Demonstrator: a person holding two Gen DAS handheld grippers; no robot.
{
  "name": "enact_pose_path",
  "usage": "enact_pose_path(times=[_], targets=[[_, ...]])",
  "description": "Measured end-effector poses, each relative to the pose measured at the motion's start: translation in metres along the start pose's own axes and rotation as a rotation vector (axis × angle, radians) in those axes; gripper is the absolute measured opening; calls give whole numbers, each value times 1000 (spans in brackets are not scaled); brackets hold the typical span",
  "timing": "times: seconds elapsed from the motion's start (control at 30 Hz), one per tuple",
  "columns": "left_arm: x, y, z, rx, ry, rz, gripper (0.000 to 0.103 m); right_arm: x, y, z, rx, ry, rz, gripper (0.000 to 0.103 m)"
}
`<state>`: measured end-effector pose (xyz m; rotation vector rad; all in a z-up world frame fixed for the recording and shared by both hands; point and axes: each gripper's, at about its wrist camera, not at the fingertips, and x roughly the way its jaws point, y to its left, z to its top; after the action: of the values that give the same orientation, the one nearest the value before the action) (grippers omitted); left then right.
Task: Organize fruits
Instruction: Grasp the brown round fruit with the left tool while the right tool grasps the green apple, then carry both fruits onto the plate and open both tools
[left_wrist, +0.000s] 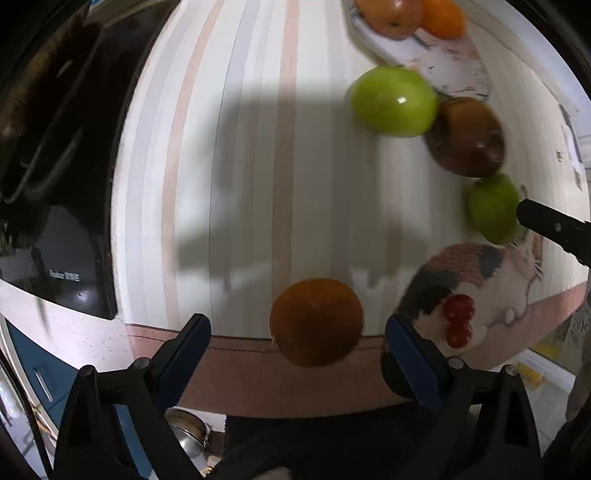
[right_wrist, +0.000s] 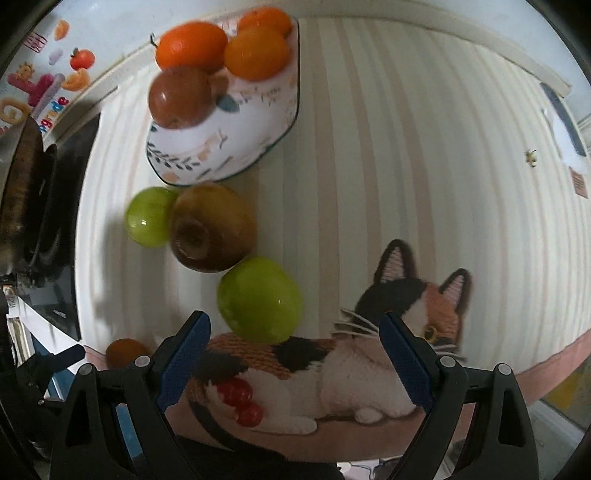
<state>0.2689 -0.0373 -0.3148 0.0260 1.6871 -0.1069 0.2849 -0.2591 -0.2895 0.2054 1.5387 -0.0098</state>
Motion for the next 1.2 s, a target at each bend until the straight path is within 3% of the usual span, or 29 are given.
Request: enact_pose_path(times=[0.03,0.1,0.17,0.23,0.3,0.33,0.4,0.6,0.87,1.2], targets=[[6,1,1,-7,11,0,88,4,0,1,4,5,18,95],[12,1,2,-11,15,-15,64,12,0,4,8,15,32,95],[14,-1,0,-12,14,-21,54,19,3,7,-4,13,43,94],[14,-4,-2,0,3,-10,54,25,7,10,-14,22,56,83],[13,-5,-3,2,-4,-6,53,29,9,13,-6,30,95,65],[9,-6,2,-3,-9,2,53,29,9,12,-6,29,106,63],[4,-7,8,-13,-24,0,53,26,14,9,-32,32,63,63],[-7,-23,32,-3,-76,-12,53,21,5,-16,-17,73,101,63],[1,-52,45,44,-56,-9,53,25,-20,-24,65,73,130,65],[1,-71,46,63,-56,-1,53,23,-33,-21,38,77,152,63]])
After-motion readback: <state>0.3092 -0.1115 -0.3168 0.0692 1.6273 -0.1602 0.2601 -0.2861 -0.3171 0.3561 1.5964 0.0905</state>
